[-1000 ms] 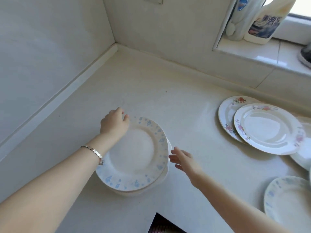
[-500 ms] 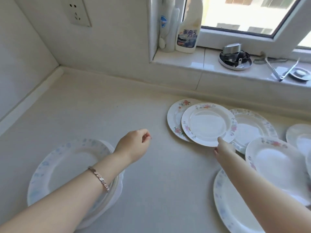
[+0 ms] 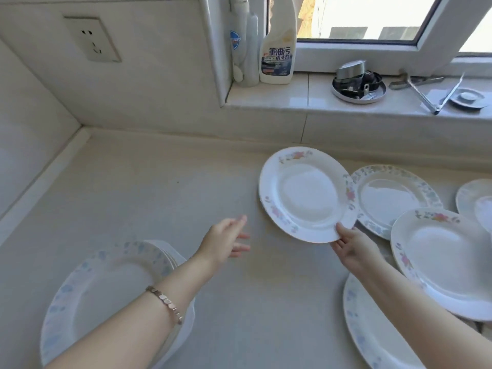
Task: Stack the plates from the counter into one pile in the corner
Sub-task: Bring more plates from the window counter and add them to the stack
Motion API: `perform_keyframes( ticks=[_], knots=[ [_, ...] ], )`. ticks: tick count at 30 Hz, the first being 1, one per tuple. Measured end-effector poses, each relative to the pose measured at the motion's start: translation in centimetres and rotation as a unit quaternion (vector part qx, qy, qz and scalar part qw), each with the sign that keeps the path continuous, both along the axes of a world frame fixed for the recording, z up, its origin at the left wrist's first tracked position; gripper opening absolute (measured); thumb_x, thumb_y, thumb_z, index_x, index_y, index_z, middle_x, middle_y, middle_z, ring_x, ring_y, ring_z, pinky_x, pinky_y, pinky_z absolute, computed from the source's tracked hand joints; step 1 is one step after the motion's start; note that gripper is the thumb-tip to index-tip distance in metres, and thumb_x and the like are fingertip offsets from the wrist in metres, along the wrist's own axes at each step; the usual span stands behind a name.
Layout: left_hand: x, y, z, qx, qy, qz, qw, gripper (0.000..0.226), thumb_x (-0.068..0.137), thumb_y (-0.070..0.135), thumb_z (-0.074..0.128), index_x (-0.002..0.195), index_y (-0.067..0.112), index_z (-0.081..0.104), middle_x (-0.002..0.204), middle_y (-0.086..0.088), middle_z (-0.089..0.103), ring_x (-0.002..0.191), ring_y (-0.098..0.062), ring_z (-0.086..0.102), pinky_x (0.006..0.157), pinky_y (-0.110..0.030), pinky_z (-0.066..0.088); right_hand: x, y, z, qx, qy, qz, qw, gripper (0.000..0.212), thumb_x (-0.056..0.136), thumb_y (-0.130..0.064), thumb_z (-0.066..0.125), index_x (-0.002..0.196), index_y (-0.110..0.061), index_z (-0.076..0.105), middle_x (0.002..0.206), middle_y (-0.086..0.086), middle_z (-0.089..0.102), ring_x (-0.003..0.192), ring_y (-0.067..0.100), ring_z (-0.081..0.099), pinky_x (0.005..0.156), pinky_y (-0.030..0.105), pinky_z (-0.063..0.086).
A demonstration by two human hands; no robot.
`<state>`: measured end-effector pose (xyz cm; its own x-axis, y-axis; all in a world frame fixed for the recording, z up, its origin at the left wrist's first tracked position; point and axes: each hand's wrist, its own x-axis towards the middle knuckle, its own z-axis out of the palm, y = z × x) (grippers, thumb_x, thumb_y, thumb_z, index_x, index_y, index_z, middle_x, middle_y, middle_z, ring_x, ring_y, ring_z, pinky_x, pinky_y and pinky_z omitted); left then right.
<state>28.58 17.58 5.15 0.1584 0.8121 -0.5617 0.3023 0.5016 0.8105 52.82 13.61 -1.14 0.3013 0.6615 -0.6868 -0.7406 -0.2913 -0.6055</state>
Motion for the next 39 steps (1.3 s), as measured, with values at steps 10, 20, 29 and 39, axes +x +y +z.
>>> perform_keyframes(
  ticks=[10, 20, 29, 39],
  knots=[
    [-3.7, -0.9, -2.1, -0.011, 0.025, 0.330, 0.944, 0.030, 0.088, 0.039, 0.057, 0.083, 0.009, 0.061, 0.080, -0.007, 0.064, 0.076, -0.027, 0.061, 0.068, -0.032, 0.050, -6.7, 0.5, 2.5, 0.046, -0.119, 0.255, 0.958, 0.017, 0.089, -0.008, 0.055, 0.104, -0.007, 0.063, 0.091, 0.010, 0.067, 0.072, 0.015, 0.068, 0.066, 0.023, 0.057],
    [-9.6, -0.6, -1.9, 0.051, 0.053, 0.374, 0.924, 0.023, 0.087, 0.034, 0.061, 0.086, 0.011, 0.061, 0.080, -0.004, 0.064, 0.083, -0.025, 0.060, 0.076, -0.032, 0.047, -5.8, 6.6, -2.2, -0.174, 0.011, -0.066, 0.983, 0.058, 0.088, -0.029, 0.061, 0.139, -0.014, 0.039, 0.142, 0.002, 0.047, 0.128, 0.017, 0.049, 0.096, 0.027, 0.043],
    [-12.5, -2.5, -1.8, 0.041, 0.057, 0.390, 0.918, 0.022, 0.088, 0.032, 0.060, 0.076, 0.014, 0.061, 0.072, 0.000, 0.061, 0.082, -0.025, 0.060, 0.077, -0.033, 0.047, -7.1, 8.2, -1.6, -0.144, 0.081, -0.111, 0.980, 0.011, 0.092, -0.008, 0.054, 0.102, -0.009, 0.054, 0.132, 0.004, 0.058, 0.121, 0.019, 0.056, 0.097, 0.037, 0.047],
    [-19.3, -7.2, -0.2, 0.075, 0.097, 0.440, 0.889, 0.032, 0.090, 0.033, 0.056, 0.108, 0.007, 0.061, 0.094, -0.008, 0.064, 0.088, -0.025, 0.058, 0.077, -0.031, 0.043, -10.4, 2.3, 2.2, -0.065, 0.112, 0.037, 0.991, 0.011, 0.089, -0.001, 0.054, 0.088, -0.011, 0.058, 0.051, 0.000, 0.070, 0.044, 0.013, 0.068, 0.047, 0.024, 0.057]
  ],
)
